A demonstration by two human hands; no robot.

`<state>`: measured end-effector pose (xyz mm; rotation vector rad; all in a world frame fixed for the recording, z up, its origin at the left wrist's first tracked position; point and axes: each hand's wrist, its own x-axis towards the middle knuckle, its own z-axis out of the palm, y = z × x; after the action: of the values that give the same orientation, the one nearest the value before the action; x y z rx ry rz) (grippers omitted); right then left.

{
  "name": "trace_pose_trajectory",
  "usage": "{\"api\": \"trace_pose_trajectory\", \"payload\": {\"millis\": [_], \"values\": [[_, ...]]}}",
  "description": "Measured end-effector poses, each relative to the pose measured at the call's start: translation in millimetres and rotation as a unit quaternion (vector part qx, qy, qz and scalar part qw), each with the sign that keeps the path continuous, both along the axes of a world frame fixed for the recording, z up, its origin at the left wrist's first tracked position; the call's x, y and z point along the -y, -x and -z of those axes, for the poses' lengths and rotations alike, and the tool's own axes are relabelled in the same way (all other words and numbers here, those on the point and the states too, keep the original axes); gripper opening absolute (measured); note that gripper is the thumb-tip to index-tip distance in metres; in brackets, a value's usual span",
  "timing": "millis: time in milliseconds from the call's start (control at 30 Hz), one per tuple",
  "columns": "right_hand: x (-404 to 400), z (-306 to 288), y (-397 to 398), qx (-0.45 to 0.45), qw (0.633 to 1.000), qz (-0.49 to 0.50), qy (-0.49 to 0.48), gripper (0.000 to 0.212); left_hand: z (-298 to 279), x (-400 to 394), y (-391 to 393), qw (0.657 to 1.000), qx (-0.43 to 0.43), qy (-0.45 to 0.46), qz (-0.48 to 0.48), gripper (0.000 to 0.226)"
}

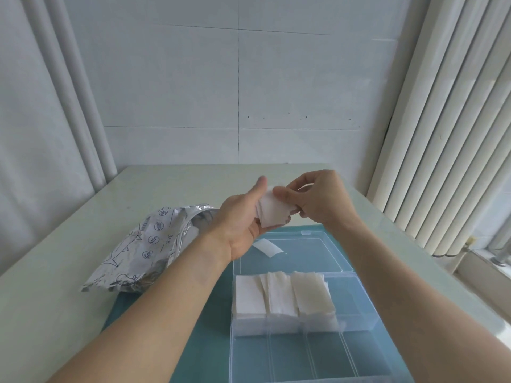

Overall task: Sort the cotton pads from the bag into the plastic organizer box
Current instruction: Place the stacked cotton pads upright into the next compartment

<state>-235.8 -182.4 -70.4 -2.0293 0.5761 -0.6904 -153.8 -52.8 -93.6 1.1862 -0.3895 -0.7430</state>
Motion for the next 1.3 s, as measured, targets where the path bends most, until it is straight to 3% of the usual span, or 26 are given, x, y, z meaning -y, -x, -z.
{"api": "trace_pose_trajectory", "payload": {"millis": [167, 300, 400, 500, 600, 700, 800, 867, 967, 1067, 1200, 1300], "values": [[4, -8, 0, -0.126, 0.988, -0.067, 0.065, 0.019, 10, -3, -1, 0.986, 0.116, -0.081, -0.087, 0.010], [15, 4, -8, -0.261, 0.958, -0.075, 0.097, 0.019, 7, -12, -15, 0.980, 0.088, -0.107, -0.142, 0.014], [2, 28, -26, -0.373, 0.914, -0.105, 0.119, 0.036, 5, -15, -19, 0.979, 0.089, -0.117, -0.140, 0.009], [1, 39, -36, -0.422, 0.885, -0.100, 0.172, 0.049, 4, -14, -15, 0.984, 0.068, -0.114, -0.118, 0.015], [8, 34, -34, -0.446, 0.877, -0.102, 0.148, 0.053, 7, -13, -16, 0.985, 0.058, -0.111, -0.121, 0.012], [10, 32, -28, -0.447, 0.883, -0.104, 0.098, 0.041, 8, -11, -17, 0.986, 0.049, -0.113, -0.111, 0.010], [11, 25, -16, -0.414, 0.905, -0.096, 0.030, 0.027, 9, -10, -14, 0.988, 0.035, -0.133, -0.076, 0.028], [13, 18, -6, -0.343, 0.935, -0.073, -0.053, 0.023, 8, -10, -11, 0.990, 0.015, -0.129, -0.060, 0.025], [11, 2, 10, -0.158, 0.974, -0.029, -0.158, 0.028, 3, -12, -7, 0.996, -0.026, -0.075, -0.031, 0.012], [-8, -18, 22, -0.048, 0.972, -0.083, -0.214, 0.026, -5, -17, -5, 0.999, -0.033, -0.034, -0.006, 0.017], [-37, -29, 25, -0.082, 0.986, -0.089, -0.113, 0.030, -11, -24, 5, 0.998, -0.034, -0.021, 0.049, 0.024], [-50, -26, 22, -0.109, 0.993, -0.050, 0.016, 0.028, -8, -38, 16, 0.990, -0.104, 0.045, 0.080, 0.052]]}}
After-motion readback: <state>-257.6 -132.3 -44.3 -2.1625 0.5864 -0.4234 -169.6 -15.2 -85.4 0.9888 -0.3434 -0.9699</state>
